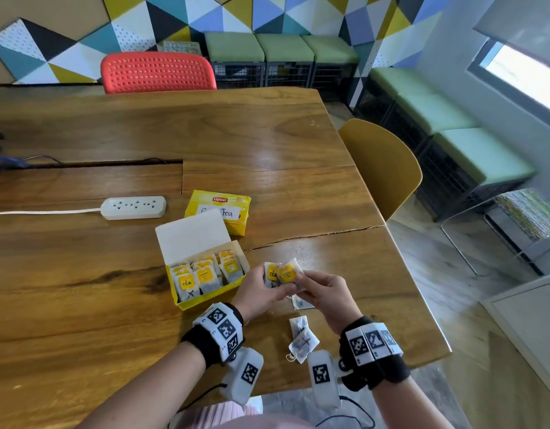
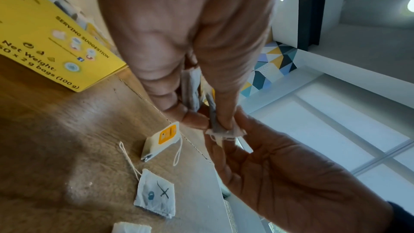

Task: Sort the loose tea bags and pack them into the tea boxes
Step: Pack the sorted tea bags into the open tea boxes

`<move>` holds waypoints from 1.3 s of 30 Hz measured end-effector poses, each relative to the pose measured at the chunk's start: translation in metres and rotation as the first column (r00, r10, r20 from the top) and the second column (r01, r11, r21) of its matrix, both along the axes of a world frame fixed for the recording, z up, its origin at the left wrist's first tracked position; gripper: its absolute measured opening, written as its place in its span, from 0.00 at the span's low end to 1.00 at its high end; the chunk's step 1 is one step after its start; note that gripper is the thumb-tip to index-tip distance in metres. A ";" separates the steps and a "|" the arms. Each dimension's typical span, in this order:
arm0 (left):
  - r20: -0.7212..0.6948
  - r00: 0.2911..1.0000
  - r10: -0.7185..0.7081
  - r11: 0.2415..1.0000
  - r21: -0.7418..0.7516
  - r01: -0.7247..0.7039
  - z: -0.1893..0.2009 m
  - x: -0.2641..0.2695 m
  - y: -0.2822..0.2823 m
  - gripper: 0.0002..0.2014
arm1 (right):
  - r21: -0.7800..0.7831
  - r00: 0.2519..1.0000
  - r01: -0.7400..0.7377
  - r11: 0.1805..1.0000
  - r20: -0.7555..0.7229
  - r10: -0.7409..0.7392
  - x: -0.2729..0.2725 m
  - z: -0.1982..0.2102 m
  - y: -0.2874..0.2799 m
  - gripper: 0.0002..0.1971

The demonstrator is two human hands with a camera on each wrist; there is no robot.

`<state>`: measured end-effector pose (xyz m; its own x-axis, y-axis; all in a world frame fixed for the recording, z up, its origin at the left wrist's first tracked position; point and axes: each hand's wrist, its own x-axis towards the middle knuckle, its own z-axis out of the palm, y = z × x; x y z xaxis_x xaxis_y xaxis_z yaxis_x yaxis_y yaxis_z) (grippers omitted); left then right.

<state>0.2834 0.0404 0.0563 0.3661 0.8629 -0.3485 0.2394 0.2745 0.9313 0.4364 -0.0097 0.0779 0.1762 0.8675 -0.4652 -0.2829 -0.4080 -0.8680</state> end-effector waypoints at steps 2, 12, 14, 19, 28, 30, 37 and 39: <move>0.000 1.000 -0.014 1.000 -0.001 0.014 0.002 -0.002 0.002 0.21 | -0.027 0.999 0.042 0.999 0.009 -0.041 0.003 0.001 0.000 0.11; 0.112 0.992 -0.054 0.992 -0.103 0.066 0.003 -0.008 0.005 0.08 | -0.031 0.987 0.099 0.995 -0.123 -0.102 0.018 0.004 0.004 0.03; 0.112 0.993 -0.030 0.992 -0.115 0.043 0.001 -0.008 0.006 0.09 | 0.002 0.994 0.061 0.998 -0.096 -0.061 0.017 0.004 0.003 0.04; 0.088 0.996 0.033 0.992 -0.127 -0.021 -0.001 -0.008 0.009 0.13 | 0.042 0.995 -0.070 0.997 -0.068 0.073 0.014 0.001 0.000 0.12; -0.072 0.996 0.045 0.997 -0.062 -0.049 0.004 -0.014 0.014 0.09 | 0.060 0.981 -0.184 0.981 0.072 0.180 0.003 0.006 0.002 0.09; -0.045 0.999 0.002 0.998 -0.062 -0.005 0.007 -0.014 0.013 0.11 | 0.055 0.983 -0.134 0.989 0.136 0.126 0.001 0.002 0.004 0.06; 0.005 0.987 -0.162 0.985 -0.057 0.162 0.013 -0.018 0.011 0.07 | -0.054 0.993 -0.044 0.998 0.111 0.050 -0.002 -0.006 0.007 0.05; 0.070 0.989 -0.132 0.983 -0.117 0.140 0.016 -0.017 0.011 0.05 | -0.055 0.992 -0.018 0.998 0.124 0.025 -0.003 -0.008 0.008 0.04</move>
<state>0.2665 0.0514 0.0720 0.5010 0.7565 -0.4203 0.2254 0.3549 0.9073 0.4335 -0.0020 0.0702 0.2172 0.8463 -0.4865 -0.1644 -0.4595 -0.8728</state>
